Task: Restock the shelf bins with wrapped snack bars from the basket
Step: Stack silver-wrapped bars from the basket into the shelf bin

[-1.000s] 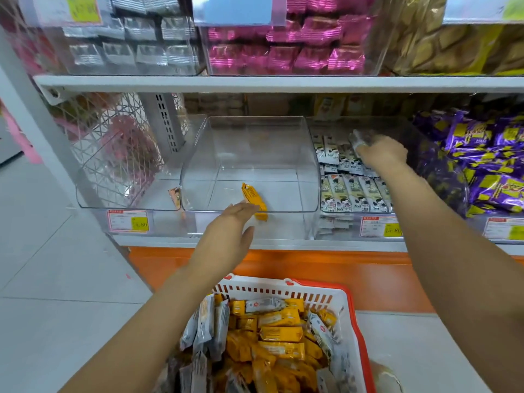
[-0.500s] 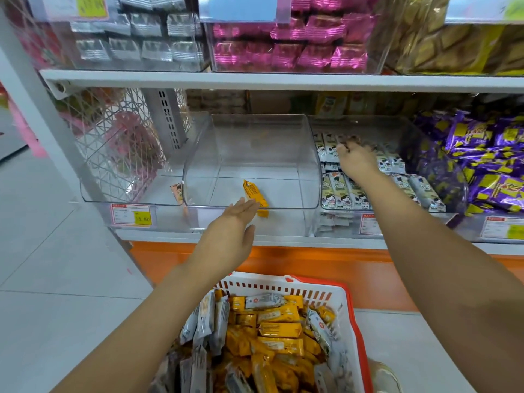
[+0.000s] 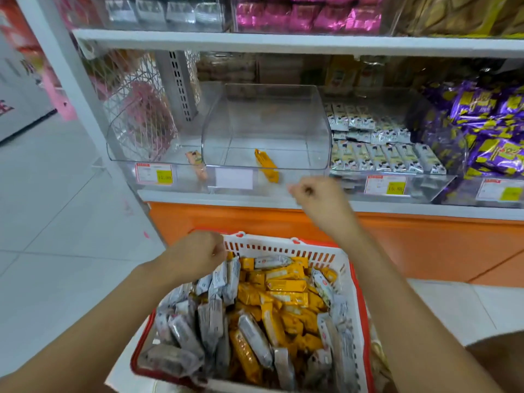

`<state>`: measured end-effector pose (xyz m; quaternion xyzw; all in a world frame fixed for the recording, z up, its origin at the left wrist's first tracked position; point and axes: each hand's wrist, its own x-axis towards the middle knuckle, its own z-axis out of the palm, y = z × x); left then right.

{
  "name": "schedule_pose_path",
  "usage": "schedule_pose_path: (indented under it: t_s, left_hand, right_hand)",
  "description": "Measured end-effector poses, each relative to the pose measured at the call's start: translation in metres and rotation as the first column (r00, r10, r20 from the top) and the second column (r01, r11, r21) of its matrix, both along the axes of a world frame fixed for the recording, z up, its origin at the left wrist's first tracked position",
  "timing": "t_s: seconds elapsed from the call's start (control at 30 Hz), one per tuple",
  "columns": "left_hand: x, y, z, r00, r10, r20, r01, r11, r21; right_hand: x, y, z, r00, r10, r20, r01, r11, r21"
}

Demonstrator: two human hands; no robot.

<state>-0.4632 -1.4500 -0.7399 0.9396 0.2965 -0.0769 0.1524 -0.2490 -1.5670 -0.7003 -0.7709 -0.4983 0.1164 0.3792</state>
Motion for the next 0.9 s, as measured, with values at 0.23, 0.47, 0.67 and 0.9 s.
schedule_pose_path:
  t_s: [0.23,0.47,0.67,0.9]
  left_hand:
    - [-0.073,-0.004,-0.029,0.804,0.175,-0.569,-0.19,0.981,0.032]
    - [-0.103,-0.004,-0.044,0.772,0.342,-0.537,-0.445,0.893,-0.072]
    - [-0.099,-0.02,-0.072,0.813,0.123,-0.569,-0.297,0.928,-0.224]
    - [-0.105,-0.034,-0.084,0.83,-0.152,-0.536,0.03,0.973,-0.23]
  right_hand:
    - [-0.103,-0.006,-0.125,0.959,0.2,-0.202,-0.276,0.828,-0.487]
    - [-0.153,-0.007,-0.167,0.957,0.105,-0.27,-0.254,0.752,-0.608]
    - [-0.157,0.009,-0.172,0.895,-0.072,-0.44,-0.276,0.686,-0.674]
    - [-0.139,0.002,-0.17,0.739,-0.208,-0.641,-0.3,0.75,-0.589]
